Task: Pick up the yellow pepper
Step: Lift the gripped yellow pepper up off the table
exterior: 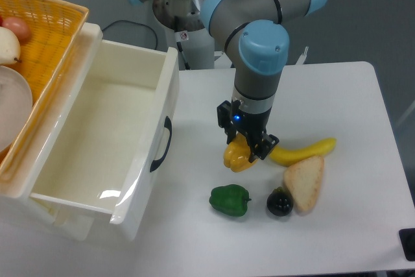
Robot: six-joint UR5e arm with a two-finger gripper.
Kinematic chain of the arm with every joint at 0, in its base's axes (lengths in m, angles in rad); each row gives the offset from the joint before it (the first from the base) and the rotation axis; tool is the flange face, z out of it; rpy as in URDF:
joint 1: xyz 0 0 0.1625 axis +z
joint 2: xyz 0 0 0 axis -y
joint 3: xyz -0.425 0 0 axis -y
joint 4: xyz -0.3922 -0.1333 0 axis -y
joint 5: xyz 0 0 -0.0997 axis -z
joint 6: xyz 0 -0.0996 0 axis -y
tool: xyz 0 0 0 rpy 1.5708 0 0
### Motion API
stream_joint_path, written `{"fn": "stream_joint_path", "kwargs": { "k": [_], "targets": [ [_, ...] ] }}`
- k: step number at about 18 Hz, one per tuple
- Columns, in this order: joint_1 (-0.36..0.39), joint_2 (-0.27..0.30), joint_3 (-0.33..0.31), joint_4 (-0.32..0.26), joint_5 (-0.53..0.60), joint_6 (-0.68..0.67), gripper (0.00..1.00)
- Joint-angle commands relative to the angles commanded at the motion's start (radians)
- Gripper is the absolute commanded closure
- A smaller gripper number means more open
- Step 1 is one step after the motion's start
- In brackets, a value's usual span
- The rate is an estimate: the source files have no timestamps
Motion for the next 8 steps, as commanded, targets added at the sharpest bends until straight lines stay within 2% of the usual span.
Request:
{"fn": "stream_joint_path", "kwargs": {
  "k": [8],
  "targets": [
    [-0.020, -0.003, -0.014, -0.005, 0.005, 0.101, 0.95]
  ]
}}
